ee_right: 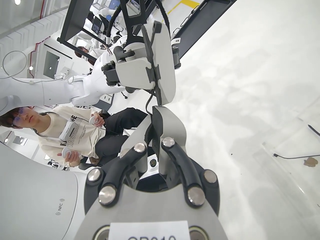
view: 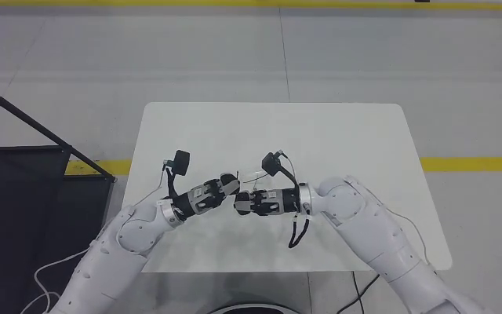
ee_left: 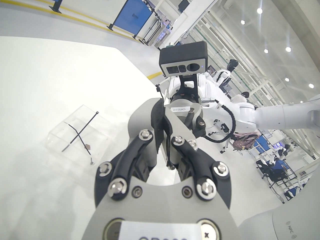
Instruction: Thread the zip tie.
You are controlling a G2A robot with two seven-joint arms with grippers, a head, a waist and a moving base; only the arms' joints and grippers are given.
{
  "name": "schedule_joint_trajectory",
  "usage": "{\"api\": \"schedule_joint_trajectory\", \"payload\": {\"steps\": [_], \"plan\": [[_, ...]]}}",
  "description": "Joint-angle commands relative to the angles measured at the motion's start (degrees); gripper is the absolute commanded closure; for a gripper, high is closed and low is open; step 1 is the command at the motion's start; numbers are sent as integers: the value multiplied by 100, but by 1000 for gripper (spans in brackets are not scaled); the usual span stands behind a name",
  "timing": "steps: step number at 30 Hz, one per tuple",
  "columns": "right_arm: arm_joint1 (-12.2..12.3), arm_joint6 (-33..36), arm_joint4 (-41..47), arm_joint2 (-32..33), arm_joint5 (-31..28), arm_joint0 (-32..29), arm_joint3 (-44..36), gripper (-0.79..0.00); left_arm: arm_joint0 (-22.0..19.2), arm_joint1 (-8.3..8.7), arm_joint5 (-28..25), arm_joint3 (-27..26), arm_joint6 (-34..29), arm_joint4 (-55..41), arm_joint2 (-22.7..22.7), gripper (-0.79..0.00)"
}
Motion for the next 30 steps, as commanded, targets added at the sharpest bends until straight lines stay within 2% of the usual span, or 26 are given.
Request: {"api": "schedule_joint_trajectory", "payload": {"steps": [1,3,4,5,6,7,8,14,19,23,29,30], "plan": [[3,8,8,20,15,-10,-6,0,7,-6,-3,-3,5,19,-9,-357],[5,17,-1,39,25,-19,-19,0,15,-12,-16,-7,12,24,-16,-332],[7,23,-2,47,27,-25,-26,0,18,-15,-18,-7,25,30,-24,-354],[8,28,-9,58,42,-29,-28,0,24,-19,-18,-9,33,30,-30,-471],[10,34,-11,67,49,-34,-37,0,29,-21,-17,-11,36,20,-36,-665],[12,42,-11,77,52,-39,-43,0,30,-23,-17,-13,34,23,-48,-767],[14,51,-9,88,58,-44,-47,0,35,-24,-18,-10,40,7,-63,-785],[37,163,-109,153,143,-53,-126,0,66,-13,-150,118,-34,-183,-206,-785],[89,594,-301,204,202,-1,-281,0,10,26,-526,348,-465,-495,-299,-785],[133,796,-441,268,316,0,-426,0,-62,45,-816,491,-783,-604,-279,-785],[178,1053,-450,328,414,0,-557,0,-194,20,-1019,635,-917,-677,-130,-785],[181,1084,-453,327,423,5,-567,0,-220,9,-1010,643,-915,-656,-88,-745]]}}
